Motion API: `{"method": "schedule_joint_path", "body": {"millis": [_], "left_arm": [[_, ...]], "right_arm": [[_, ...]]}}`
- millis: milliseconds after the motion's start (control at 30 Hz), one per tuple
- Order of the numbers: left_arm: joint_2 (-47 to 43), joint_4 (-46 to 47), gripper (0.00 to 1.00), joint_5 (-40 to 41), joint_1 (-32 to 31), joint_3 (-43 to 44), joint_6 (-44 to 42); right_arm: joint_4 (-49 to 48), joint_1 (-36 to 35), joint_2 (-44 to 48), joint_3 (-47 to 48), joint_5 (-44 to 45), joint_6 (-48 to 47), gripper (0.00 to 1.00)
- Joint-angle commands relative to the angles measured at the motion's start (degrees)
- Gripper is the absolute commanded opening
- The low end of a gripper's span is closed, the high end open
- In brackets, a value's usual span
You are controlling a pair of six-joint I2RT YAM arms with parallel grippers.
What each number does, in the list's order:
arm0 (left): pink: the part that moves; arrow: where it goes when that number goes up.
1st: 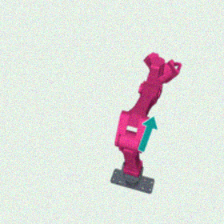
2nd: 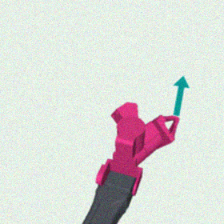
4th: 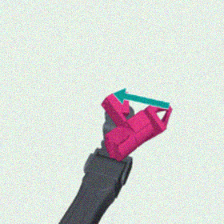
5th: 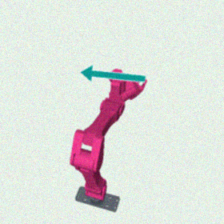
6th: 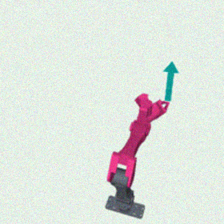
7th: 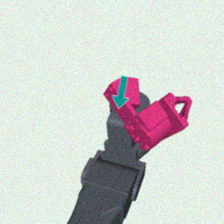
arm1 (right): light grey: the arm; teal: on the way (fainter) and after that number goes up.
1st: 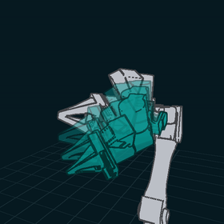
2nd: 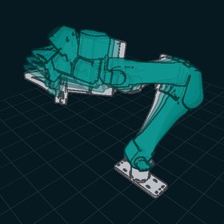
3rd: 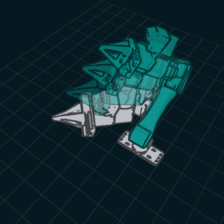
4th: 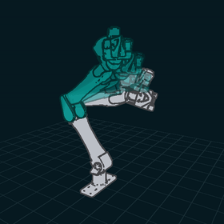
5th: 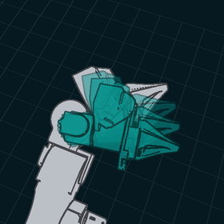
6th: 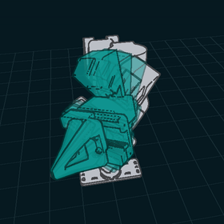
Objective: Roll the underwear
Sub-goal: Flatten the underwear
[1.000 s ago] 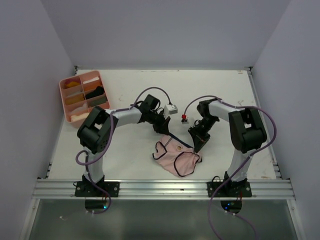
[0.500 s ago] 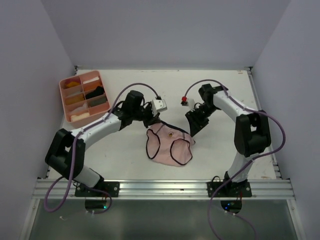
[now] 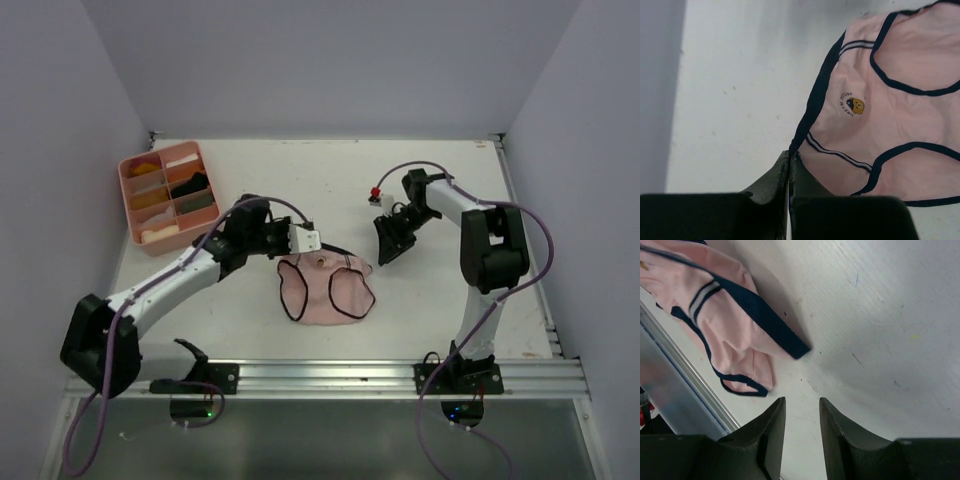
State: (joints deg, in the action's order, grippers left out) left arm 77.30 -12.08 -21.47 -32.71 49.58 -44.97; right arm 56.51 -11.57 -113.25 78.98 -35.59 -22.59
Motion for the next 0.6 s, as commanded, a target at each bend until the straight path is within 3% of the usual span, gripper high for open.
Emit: {"method": "schedule_joint_path", "body": {"millis": [0,67,200,400,567], "left_arm": [[-12.73,-1.19,0.00,-7.50,-0.60,-1.49,-14.32],[-19.08,-5.03,0.00,-8.84,-1.91,-5.70,-24.40],[-20.87,-21.73,0.00,-11.30,-4.55,-9.23,-35.00],[-18.59,-24.66,0.00,-10.70,-7.98,-16.27,-34.84],[-19.11,-23.52,0.00,-10.69,-8.07,-19.43,-35.18]], "right_arm": [[1.58,-0.29,1.63,3.46,-4.13,-2.37,0.37],[3.94,-0.20,1.81,3.99,-5.62,-3.77,0.36],[5.71,-0.20,2.77,2.76,-8.61,-5.27,0.38],[5.11,-1.69,3.56,1.71,-9.94,-3.34,0.38],[-4.81,-5.21,4.62,1.70,-6.60,6.83,0.38]]}}
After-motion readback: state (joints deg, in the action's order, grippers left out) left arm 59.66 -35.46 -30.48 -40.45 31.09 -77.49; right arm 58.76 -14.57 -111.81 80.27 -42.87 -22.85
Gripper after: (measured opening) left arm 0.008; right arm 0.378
